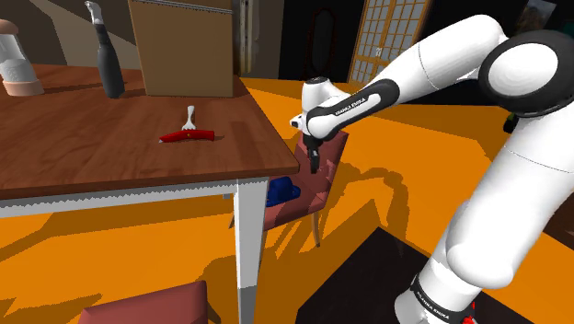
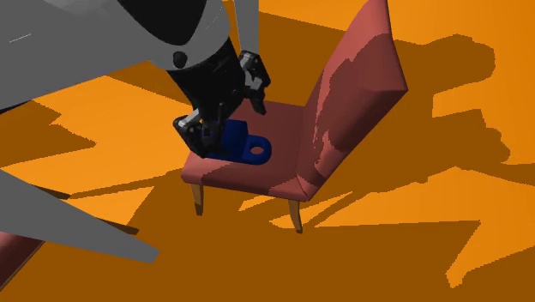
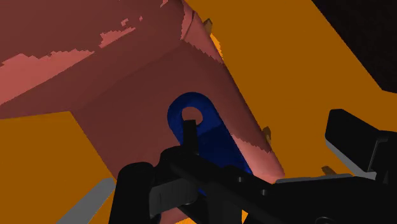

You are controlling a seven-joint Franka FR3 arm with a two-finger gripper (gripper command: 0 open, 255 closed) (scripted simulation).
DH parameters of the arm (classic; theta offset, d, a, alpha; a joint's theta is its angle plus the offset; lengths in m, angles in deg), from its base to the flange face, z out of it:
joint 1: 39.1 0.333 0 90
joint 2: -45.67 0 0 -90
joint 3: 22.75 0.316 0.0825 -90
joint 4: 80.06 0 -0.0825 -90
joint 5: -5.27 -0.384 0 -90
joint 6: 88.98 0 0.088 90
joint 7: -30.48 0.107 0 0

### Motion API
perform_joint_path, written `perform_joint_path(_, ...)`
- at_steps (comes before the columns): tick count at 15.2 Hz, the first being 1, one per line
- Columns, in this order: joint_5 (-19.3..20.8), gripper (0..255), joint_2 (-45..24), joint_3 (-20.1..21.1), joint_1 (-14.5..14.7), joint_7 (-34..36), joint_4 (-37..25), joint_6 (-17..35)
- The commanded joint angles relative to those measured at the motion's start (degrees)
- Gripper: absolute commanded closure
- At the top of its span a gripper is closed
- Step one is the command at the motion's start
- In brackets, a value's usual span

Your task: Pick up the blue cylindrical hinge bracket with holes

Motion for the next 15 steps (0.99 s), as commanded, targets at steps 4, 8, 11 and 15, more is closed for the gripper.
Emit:
perform_joint_path(4,0.4,0,-10.9,0.3,0.0,-7.6,-6.3,6.1)
perform_joint_path(8,0.9,0,-19.2,1.4,-0.3,-12.9,-12.2,9.6)
perform_joint_path(11,1.2,0,-20.5,1.3,-0.3,-12.6,-12.1,10.9)
perform_joint_path(15,1.8,0,-22.6,1.1,-0.3,-11.7,-11.8,13.3)
